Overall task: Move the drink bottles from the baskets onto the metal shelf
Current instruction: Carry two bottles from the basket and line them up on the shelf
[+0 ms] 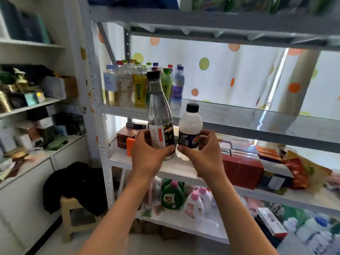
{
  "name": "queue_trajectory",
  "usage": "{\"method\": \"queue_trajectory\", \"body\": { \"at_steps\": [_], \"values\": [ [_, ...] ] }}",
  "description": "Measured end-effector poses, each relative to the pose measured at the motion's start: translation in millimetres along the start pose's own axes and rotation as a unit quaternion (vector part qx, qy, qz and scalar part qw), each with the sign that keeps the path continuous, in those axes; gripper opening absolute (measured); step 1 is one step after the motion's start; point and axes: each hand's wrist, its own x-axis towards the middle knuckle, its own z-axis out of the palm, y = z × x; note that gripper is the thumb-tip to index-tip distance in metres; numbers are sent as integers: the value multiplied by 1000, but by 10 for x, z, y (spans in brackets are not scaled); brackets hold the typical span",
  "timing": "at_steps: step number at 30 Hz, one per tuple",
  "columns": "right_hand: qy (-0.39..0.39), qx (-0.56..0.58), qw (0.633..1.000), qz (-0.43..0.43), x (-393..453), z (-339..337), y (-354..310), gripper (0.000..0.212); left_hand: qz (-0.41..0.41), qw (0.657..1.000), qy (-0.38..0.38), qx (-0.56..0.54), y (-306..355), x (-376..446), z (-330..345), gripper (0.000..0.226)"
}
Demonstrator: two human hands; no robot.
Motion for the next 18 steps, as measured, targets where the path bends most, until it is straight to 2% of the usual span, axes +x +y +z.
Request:
{"method": "queue_trajectory", "body": {
  "at_steps": [4,8,13,18],
  "values": [
    [-32,-20,999,-24,877,1,247,66,23,999,33,18,-84,614,459,65],
    [-99,-20,994,-31,1903,12,561,64,37,995,86,40,-243,1345,976,69],
    [-174,-59,981,-65,3103,-83,815,33,12,991,121,48,-314,2088,1681,67],
    [-235,-74,965,-85,3833,-151,977,37,7,981,175,81,-409,2540,2169,61]
  ]
}}
